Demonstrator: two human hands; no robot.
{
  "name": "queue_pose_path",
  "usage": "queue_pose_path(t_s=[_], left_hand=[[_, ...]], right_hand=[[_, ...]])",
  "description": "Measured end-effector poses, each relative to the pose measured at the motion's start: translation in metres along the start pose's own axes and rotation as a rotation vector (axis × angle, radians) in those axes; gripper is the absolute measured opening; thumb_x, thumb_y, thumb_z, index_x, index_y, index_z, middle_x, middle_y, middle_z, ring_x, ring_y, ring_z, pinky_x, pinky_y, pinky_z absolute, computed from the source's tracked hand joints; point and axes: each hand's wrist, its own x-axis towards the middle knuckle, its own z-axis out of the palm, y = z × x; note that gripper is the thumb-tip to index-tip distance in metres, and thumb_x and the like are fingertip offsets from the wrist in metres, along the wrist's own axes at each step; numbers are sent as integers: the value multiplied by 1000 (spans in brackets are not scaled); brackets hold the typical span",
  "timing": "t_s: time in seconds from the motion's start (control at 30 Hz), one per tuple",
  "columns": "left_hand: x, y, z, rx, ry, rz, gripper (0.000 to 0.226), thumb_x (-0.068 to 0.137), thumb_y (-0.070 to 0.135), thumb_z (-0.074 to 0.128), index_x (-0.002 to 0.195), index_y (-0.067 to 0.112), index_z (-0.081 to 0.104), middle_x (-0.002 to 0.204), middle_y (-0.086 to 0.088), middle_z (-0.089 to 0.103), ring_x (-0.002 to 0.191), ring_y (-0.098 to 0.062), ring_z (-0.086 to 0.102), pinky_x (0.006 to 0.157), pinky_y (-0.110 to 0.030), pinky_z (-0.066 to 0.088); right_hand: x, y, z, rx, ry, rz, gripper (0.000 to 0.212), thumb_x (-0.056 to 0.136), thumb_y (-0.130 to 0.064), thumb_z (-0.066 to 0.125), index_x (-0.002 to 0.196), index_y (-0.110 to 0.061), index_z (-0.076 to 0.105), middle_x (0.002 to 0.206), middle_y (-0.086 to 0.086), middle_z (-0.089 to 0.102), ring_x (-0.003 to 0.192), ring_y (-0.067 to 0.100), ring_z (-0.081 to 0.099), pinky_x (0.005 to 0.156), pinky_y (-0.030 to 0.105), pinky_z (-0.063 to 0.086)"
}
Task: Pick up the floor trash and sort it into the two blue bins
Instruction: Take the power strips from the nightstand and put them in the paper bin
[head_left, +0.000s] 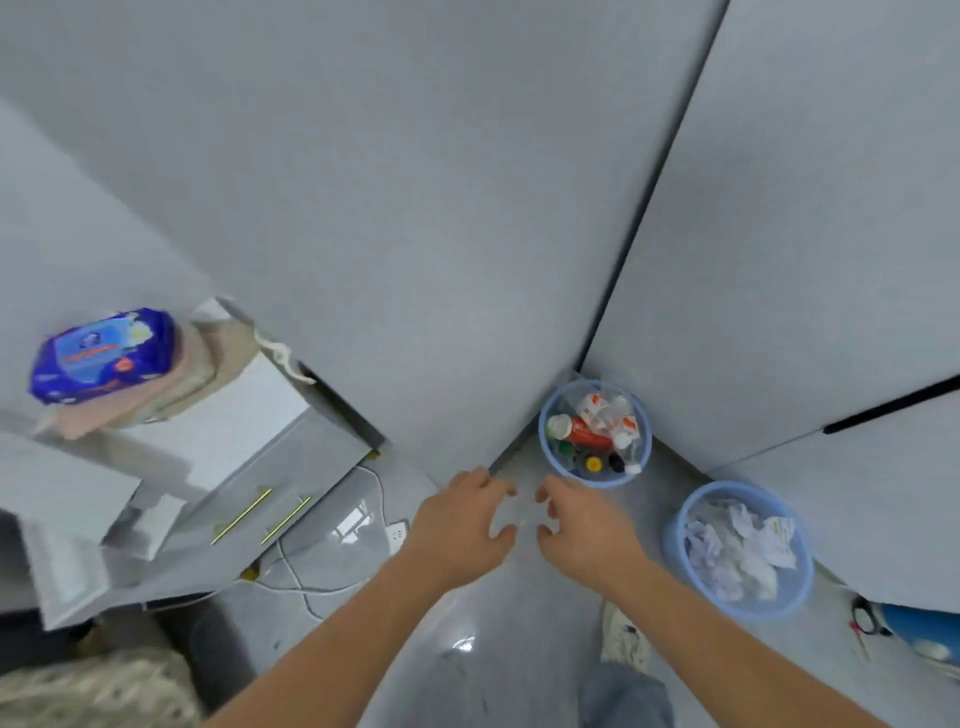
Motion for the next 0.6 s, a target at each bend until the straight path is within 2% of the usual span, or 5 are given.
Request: queue_pose_path(t_s=[0.17,0.3,0.4,0.47,0.6], left_hand=[[-106,-33,-72,-57,125,-80,45,87,49,54,128,31,54,113,7,55,109,-17,56,86,-39,52],[-194,-75,-111,-80,185,-189,46,88,49,57,130,32,53,119,7,57,113,-16,55,88,-36,52],[-262,-124,-135,-94,223,-306,47,88,51,56,131,33,51,119,9,56,115,-16,54,87,-36,51],[-307,-165,-145,-111,256,-398,47,88,51,57,131,34,52,118,9,57,114,-16,55,84,-34,50],[-377,-247,-151,-169,316,-608,42,87,52,54,125,35,52,111,10,57,109,-17,58,83,-36,53]], right_hand=[[-59,-125,-9,-60,0,-141,29,87,-36,59,114,-26,53,109,-4,59,101,19,60,76,29,42],[-92,-218,15,-98,-46,-239,30,88,-39,59,115,-26,54,107,-4,60,99,19,59,79,32,46],[-100,-285,41,-122,-88,-307,26,88,-38,60,111,-26,55,101,-11,56,96,16,58,74,30,41],[-96,-329,59,-126,-119,-351,24,85,-38,61,105,-29,53,97,-12,56,93,17,60,72,31,43],[-66,-409,91,-142,-193,-391,28,87,-41,62,110,-29,54,99,-8,57,93,18,58,82,37,51]])
